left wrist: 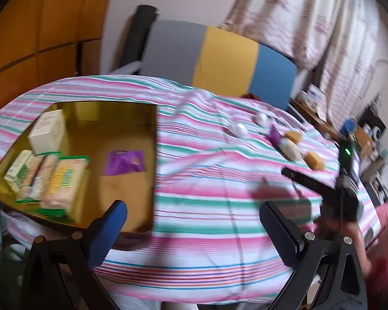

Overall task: Organize objects
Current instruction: 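Grasp the cream cloth-wrapped bundle with the right gripper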

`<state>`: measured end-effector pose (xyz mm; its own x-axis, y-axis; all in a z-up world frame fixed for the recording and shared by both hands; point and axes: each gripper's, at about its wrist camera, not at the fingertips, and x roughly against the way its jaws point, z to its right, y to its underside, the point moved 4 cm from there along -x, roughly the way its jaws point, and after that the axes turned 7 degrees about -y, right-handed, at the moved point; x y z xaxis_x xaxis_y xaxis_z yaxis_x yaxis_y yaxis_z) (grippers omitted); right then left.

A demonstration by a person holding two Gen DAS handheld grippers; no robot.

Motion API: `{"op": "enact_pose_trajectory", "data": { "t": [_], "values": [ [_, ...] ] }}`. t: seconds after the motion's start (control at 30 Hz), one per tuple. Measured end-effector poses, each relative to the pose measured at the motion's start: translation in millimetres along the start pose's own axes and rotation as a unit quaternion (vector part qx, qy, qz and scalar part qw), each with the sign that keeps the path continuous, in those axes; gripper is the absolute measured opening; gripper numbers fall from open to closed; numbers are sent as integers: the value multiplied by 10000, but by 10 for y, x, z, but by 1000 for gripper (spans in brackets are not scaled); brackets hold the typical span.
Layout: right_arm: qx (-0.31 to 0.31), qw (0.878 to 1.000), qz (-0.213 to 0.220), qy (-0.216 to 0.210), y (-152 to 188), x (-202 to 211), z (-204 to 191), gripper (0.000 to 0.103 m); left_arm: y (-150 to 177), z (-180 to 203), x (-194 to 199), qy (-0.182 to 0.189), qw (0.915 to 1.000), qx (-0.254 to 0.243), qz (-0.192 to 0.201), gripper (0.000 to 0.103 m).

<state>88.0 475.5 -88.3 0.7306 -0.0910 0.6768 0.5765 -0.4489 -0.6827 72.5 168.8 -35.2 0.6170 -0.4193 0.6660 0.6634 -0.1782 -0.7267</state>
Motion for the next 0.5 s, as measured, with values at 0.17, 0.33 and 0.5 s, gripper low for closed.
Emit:
{"op": "enact_pose_trajectory", "data": {
  "t": [0.17, 0.33, 0.5],
  "values": [
    [92, 9994, 220, 234, -372, -25, 380, 83, 108, 292, -52, 236, 9991, -302, -207, 103],
    [223, 9983, 395, 371, -804, -143, 597, 85, 226, 481, -112, 358, 9972, -494, -425, 103],
    [386, 9980, 209, 445, -933, -414, 677, 85, 286, 578, -181, 363, 9957, -595, -616, 103]
  ]
}}
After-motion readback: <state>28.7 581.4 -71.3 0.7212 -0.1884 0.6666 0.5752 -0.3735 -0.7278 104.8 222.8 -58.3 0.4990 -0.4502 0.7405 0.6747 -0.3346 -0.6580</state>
